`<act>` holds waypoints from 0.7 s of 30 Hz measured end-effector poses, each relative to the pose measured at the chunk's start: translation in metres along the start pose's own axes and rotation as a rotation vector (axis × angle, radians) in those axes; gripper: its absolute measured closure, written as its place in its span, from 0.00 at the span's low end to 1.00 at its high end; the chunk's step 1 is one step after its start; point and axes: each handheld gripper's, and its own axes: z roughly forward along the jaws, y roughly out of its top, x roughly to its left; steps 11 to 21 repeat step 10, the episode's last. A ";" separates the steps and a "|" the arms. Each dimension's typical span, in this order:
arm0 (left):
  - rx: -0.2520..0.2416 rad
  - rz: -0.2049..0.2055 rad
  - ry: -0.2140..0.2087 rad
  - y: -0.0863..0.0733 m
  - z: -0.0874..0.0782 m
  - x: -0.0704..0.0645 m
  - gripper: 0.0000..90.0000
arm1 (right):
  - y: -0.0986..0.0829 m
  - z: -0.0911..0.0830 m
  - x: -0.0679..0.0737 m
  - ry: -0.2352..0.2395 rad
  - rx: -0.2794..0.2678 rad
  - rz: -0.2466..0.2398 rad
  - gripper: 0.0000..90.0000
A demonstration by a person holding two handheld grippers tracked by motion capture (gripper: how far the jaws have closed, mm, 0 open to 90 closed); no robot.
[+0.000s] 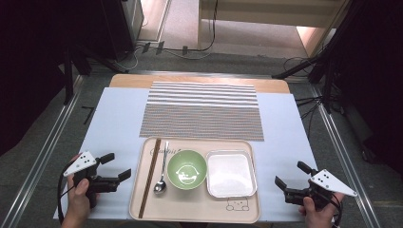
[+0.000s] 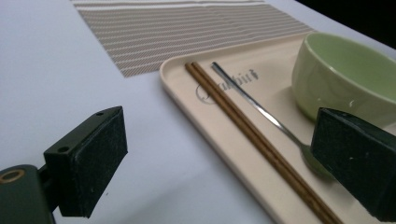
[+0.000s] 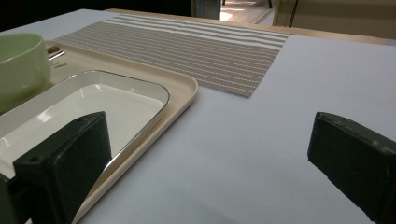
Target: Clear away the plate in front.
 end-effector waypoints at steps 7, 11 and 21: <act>0.003 -0.014 0.013 0.000 -0.001 0.002 0.05 | -0.001 0.001 0.000 0.004 0.008 0.001 0.00; 0.008 -0.022 0.026 0.000 0.000 0.003 0.05 | -0.003 0.002 -0.001 0.003 0.012 0.005 0.00; 0.008 -0.022 0.026 0.000 0.000 0.003 0.05 | -0.003 0.002 -0.001 0.003 0.012 0.005 0.00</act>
